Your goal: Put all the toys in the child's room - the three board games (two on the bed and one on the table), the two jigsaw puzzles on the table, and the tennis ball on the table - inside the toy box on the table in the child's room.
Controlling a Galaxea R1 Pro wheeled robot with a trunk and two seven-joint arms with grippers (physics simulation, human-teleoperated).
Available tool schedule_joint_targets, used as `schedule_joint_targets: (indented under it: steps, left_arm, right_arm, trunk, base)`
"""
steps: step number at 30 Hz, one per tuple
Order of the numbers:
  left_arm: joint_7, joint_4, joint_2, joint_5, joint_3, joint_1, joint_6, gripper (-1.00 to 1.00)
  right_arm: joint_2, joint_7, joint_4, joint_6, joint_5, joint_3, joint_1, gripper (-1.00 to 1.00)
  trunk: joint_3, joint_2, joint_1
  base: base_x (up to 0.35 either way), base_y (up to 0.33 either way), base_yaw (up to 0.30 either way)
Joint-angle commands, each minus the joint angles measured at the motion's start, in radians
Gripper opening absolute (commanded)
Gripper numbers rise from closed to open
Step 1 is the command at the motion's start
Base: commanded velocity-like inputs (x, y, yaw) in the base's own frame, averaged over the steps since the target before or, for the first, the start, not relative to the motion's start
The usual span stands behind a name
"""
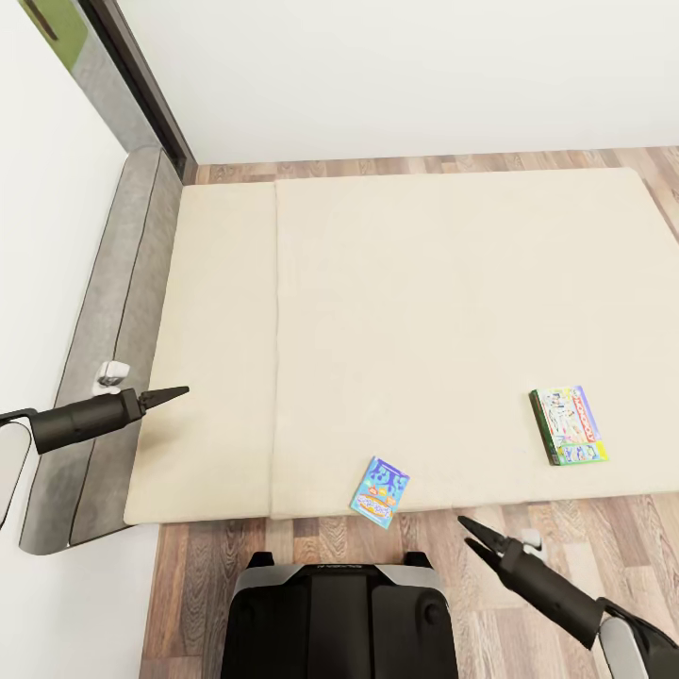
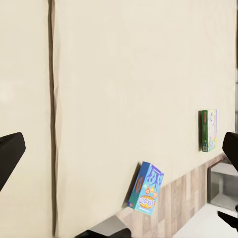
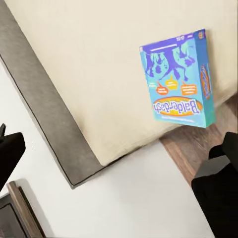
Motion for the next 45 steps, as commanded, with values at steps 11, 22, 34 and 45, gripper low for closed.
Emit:
schedule_joint_targets:
  steps: [11, 22, 34, 45]
  left_arm:
    - [-0.024, 0.0, 0.0, -0.004, 0.002, -0.001, 0.004, 1.0]
    - [-0.024, 0.0, 0.0, -0.003, 0.002, -0.001, 0.004, 1.0]
    - [-0.024, 0.0, 0.0, -0.001, 0.002, -0.001, 0.005, 1.0]
    - [-0.025, 0.0, 0.0, 0.002, 0.002, -0.001, 0.005, 1.0]
  right_arm:
    - [-0.041, 0.051, 0.217, -0.222, -0.004, 0.006, 0.02, 1.0]
    - [-0.029, 0.052, 0.28, -0.315, 0.001, 0.011, 0.018, 1.0]
    - [-0.033, 0.037, 0.368, -0.419, 0.028, 0.13, -0.022, 1.0]
    - [-0.031, 0.036, 0.405, -0.483, 0.033, 0.178, -0.073, 1.0]
  trunk:
    - [-0.001, -0.001, 0.001]
    - [-0.001, -0.001, 0.001]
    - [-0.001, -0.001, 0.001]
    - [-0.001, -0.001, 0.001]
  base:
    - [0.0, 0.0, 0.0]
    - [0.0, 0.0, 0.0]
    - [0.0, 0.0, 0.0]
    - [0.0, 0.0, 0.0]
